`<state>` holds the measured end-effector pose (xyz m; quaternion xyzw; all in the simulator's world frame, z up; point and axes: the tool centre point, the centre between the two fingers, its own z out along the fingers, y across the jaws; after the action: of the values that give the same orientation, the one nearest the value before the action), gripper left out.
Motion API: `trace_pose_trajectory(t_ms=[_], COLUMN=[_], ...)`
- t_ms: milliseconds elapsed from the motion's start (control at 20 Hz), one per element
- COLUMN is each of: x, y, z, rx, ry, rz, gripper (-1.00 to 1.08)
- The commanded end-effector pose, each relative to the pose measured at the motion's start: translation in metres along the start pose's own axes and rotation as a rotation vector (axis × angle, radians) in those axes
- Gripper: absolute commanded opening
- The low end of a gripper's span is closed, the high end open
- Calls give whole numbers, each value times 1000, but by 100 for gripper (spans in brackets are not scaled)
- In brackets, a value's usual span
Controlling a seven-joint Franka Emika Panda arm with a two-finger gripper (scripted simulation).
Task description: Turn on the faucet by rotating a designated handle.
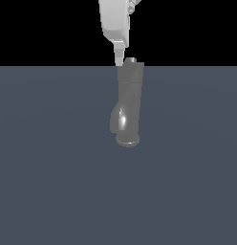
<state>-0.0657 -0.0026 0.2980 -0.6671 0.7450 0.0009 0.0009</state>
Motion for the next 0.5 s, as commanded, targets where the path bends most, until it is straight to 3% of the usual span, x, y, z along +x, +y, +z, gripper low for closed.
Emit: trace_pose_trajectory(t_ms=[0, 450], x=[13, 72], y=[-4, -24], z=[0, 0], rx=[1, 0], ry=[0, 2], rz=[11, 46], gripper=[-100, -100])
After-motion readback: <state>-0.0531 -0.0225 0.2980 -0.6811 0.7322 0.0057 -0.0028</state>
